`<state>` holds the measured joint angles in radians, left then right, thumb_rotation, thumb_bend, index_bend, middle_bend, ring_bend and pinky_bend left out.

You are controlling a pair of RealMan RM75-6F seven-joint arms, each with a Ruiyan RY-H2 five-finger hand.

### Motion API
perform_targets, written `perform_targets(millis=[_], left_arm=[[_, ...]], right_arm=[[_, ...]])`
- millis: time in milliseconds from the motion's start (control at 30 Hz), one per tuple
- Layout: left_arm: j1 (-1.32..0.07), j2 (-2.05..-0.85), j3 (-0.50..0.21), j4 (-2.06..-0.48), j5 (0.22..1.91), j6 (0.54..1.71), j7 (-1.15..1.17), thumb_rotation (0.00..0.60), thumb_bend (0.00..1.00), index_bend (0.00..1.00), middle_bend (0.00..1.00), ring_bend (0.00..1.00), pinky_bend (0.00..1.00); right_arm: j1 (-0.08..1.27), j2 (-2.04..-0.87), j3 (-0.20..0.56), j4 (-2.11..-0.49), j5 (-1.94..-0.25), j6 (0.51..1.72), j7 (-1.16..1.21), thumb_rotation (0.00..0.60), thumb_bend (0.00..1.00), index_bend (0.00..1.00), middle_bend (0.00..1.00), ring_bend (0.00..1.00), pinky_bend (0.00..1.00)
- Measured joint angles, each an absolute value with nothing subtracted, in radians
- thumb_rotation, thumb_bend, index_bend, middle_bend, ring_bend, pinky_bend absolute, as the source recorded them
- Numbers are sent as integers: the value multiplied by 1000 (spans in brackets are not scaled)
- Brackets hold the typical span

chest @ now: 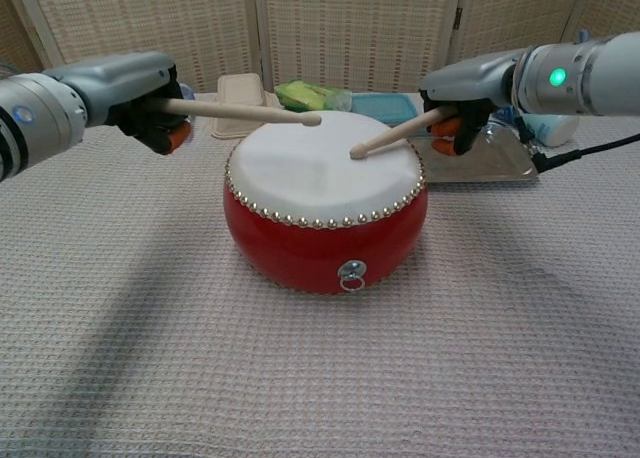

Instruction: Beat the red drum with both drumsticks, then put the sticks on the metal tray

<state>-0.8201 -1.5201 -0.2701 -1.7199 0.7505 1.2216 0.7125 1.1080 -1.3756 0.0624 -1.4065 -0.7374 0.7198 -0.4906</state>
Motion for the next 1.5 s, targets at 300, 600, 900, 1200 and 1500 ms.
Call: perform_targets(millis=[300, 600, 900, 1200, 1500], left_arm=[[-842, -1613, -228, -1597, 732, 1234, 791, 600, 651, 1000, 1000, 1000, 1000], [-823, -1544, -261, -1684, 799, 1281, 741, 600, 649, 1000, 1000, 1000, 1000], [-837, -1617, -221, -1590, 750, 1236, 791, 600, 649, 1000, 1000, 1000, 1000], [-822, -1562, -248, -1649, 796, 1273, 760, 600, 650, 1000, 1000, 1000, 1000], [-787, -1486, -266, -1713, 846, 1287, 681, 600, 649, 1000, 1000, 1000, 1000]], right_arm=[[1076, -1250, 136, -1538, -831, 758, -377, 600, 480, 1000, 1000, 1000, 1000], [1101, -1375, 60, -1394, -749, 698, -482, 600, 480, 1000, 1000, 1000, 1000], [1080, -1290, 120, -1498, -797, 760, -413, 600, 480, 1000, 1000, 1000, 1000], [1080, -1324, 99, -1443, -789, 722, -428, 600, 480, 1000, 1000, 1000, 1000], [1070, -1398, 86, -1359, -779, 711, -417, 600, 480, 1000, 1000, 1000, 1000]])
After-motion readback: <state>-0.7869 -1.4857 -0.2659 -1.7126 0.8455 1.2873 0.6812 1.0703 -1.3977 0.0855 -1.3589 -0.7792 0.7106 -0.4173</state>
